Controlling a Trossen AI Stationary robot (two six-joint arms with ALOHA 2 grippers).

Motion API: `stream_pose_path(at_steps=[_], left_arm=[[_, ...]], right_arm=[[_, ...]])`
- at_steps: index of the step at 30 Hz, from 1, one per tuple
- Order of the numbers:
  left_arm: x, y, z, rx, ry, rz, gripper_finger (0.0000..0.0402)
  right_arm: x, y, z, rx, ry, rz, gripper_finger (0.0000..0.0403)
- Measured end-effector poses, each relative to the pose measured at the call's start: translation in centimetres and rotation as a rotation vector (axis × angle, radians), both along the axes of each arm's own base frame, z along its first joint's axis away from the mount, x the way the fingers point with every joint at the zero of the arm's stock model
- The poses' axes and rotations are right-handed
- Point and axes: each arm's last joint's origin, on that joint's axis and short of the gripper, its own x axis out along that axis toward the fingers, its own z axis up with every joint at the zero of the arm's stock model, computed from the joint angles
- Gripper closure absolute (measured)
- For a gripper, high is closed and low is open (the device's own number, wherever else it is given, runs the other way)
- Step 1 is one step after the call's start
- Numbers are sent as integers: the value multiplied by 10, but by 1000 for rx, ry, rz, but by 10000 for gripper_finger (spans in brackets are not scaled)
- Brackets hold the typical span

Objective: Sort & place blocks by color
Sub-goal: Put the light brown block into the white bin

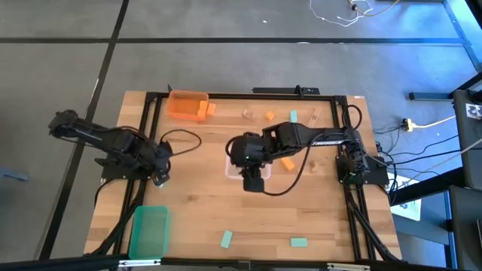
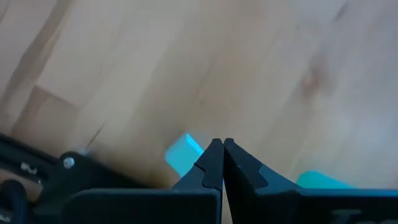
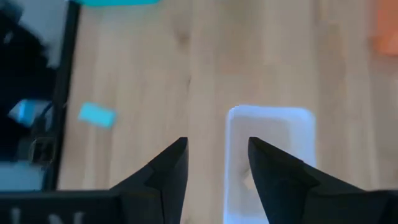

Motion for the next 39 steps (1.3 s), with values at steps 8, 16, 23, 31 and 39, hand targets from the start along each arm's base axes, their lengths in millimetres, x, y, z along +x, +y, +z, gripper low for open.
stream_pose_path(at_steps=[8, 16, 23, 31, 39], left_arm=[[7, -15, 2, 77, -110, -128, 402], [12, -20, 6, 98, -194, -185, 402], [12, -19, 6, 135, -205, -168, 402], [12, -18, 6, 162, -214, -153, 402], [13, -17, 7, 194, -223, -138, 402]], right_arm=[[-13, -4, -16, -133, 187, -280, 234], [-5, -69, -16, -144, 147, -613, 234], [-3, -144, -25, -49, 196, -734, 234], [10, -220, -69, -21, 274, -721, 234], [21, -272, -121, 32, 324, -542, 234]])
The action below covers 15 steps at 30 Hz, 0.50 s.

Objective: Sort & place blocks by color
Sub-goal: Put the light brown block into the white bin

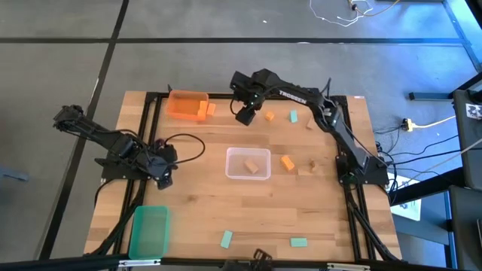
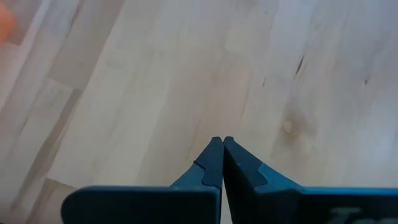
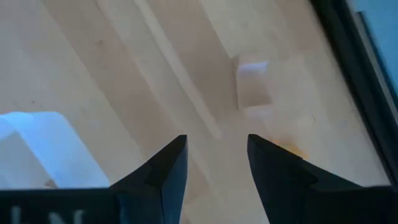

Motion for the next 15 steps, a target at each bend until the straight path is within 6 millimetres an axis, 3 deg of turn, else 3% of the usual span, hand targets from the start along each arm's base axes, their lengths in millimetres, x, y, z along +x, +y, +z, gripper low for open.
stream_pose_path(at_steps=[9, 15], left_arm=[[0, 2, 0, 46, -20, 29, 402], [1, 2, 1, 64, -33, 50, 401]], right_arm=[[-9, -45, -31, 80, -18, 71, 234], [-16, -64, -46, 86, 9, 85, 234]])
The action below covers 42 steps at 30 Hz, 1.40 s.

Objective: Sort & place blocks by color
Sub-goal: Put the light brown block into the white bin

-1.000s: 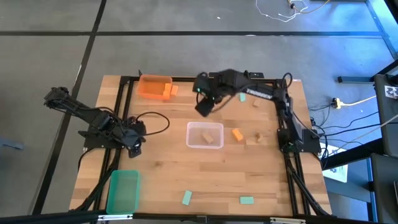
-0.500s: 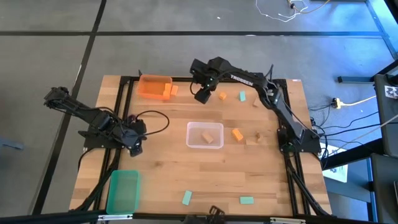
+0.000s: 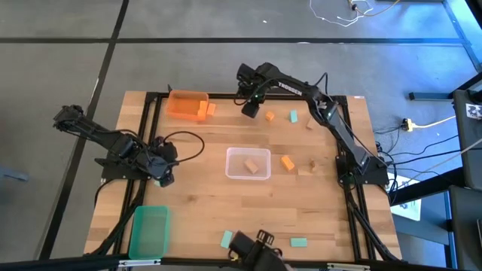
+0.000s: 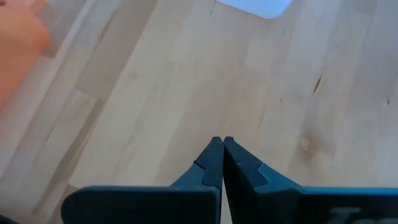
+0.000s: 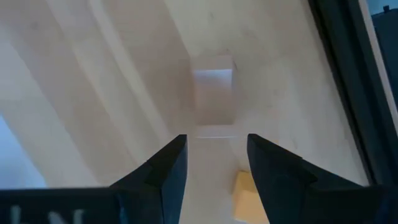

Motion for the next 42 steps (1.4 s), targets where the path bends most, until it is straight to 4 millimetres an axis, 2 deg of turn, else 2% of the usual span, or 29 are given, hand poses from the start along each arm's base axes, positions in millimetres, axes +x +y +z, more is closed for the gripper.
stream_pose_path(at_steps=[7, 24, 42], left_arm=[[1, 2, 1, 24, -26, 49, 402], [4, 13, 1, 24, -26, 140, 401], [4, 13, 1, 18, -25, 139, 401]], right_arm=[[2, -4, -15, 2, 21, 73, 234], [3, -5, -17, -4, 14, 79, 234], [6, -4, -46, 47, 86, 80, 234]])
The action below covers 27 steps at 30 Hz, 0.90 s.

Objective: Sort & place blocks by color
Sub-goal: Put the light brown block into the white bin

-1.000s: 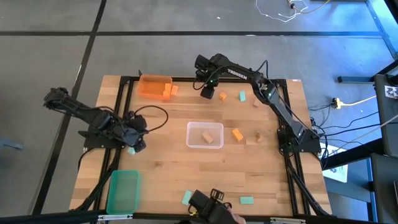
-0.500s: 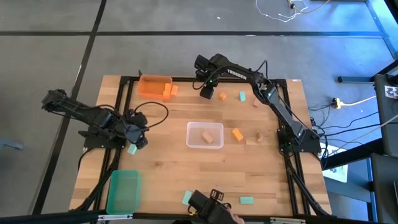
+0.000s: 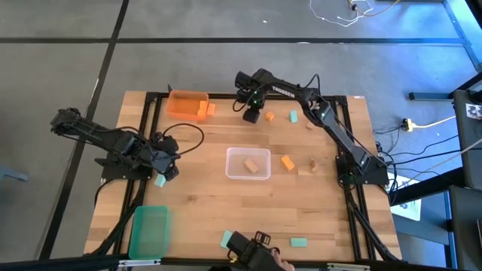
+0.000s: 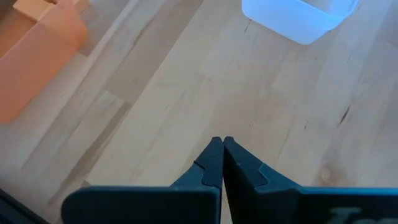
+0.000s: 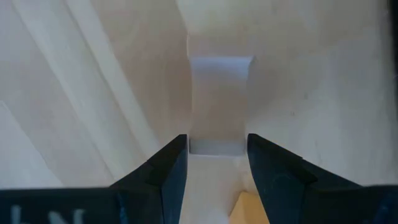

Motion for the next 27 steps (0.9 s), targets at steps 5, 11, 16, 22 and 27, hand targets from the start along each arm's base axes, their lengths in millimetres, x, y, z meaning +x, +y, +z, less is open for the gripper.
stream_pose_path(at_steps=[5, 11, 16, 22, 27], left_arm=[[0, 0, 0, -1, 0, -1, 401], [0, 0, 0, -1, -1, -1, 401], [0, 0, 0, 0, -1, -2, 401], [0, 0, 0, 0, 0, -2, 401], [0, 0, 0, -1, -1, -1, 401]], right_arm=[[1, 0, -4, -1, -1, 17, 234], [3, -1, -6, -18, -14, 38, 234], [2, -3, -6, -69, 27, 48, 234], [2, -2, -6, -69, 27, 52, 239], [2, -2, -6, -70, 26, 67, 263]])
